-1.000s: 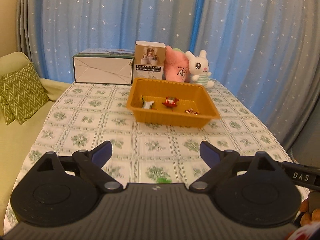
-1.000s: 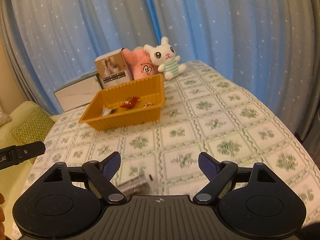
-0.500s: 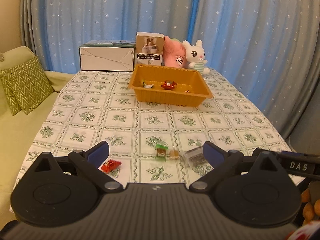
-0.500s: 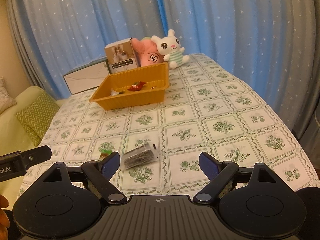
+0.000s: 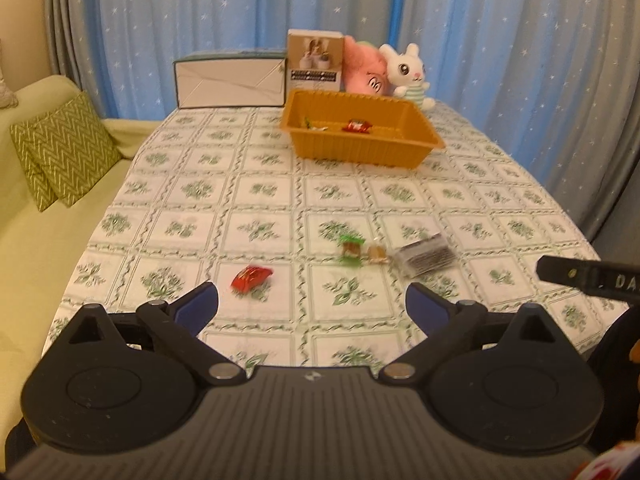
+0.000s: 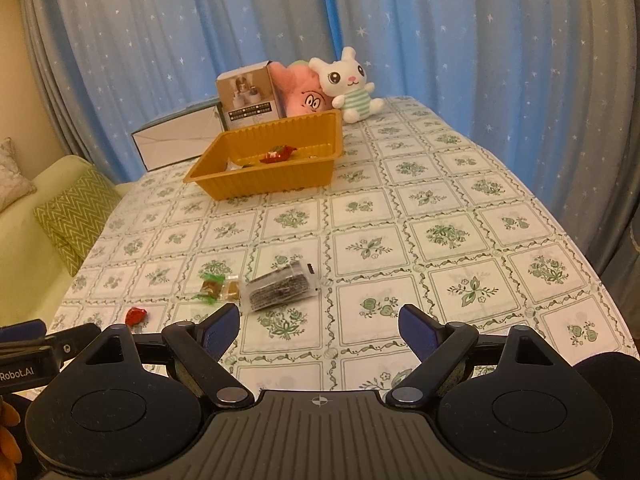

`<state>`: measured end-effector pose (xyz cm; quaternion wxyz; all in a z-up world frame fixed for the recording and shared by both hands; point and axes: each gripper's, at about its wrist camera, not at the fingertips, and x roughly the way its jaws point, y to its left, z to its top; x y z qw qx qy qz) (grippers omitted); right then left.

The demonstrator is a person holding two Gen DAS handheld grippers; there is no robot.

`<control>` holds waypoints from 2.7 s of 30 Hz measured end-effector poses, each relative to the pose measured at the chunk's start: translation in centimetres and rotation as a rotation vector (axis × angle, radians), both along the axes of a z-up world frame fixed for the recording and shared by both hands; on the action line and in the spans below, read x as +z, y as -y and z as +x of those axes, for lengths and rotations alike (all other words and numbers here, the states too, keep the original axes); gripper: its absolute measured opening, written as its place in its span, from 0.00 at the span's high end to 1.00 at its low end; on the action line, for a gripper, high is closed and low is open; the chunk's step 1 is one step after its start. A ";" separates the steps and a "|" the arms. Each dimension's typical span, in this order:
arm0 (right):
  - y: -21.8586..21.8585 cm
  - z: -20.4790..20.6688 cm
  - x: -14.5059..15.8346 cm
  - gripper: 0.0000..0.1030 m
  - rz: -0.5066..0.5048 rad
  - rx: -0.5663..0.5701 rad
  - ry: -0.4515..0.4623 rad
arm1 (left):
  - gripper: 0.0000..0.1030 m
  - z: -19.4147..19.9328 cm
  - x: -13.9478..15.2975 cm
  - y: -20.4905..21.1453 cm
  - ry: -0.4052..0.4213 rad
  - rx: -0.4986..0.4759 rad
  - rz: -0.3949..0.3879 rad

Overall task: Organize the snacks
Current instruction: 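Move both open tools back toward the remaining snacks on the table, then grasp the red candy packet with the left tool, then grasp the clear bag of dark snacks with the right tool while the left tool holds its candy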

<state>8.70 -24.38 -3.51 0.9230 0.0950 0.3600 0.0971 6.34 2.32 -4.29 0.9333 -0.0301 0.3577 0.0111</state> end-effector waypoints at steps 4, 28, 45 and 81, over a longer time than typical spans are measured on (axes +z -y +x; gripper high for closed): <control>0.0 0.2 -0.6 0.16 -0.004 -0.001 -0.010 | 0.04 0.4 -0.5 -1.0 -0.019 0.007 0.000; -1.3 2.7 -3.5 0.16 -0.043 0.011 -0.055 | 0.39 7.0 -5.0 -5.0 -0.180 -0.155 0.063; -2.0 5.6 -6.4 0.16 -0.054 0.013 -0.114 | 0.79 12.5 -8.5 -6.7 -0.243 -0.282 0.110; -8.0 12.9 -10.7 0.04 -0.163 0.221 -0.051 | 0.83 16.8 -7.8 -3.1 -0.134 -0.240 -0.086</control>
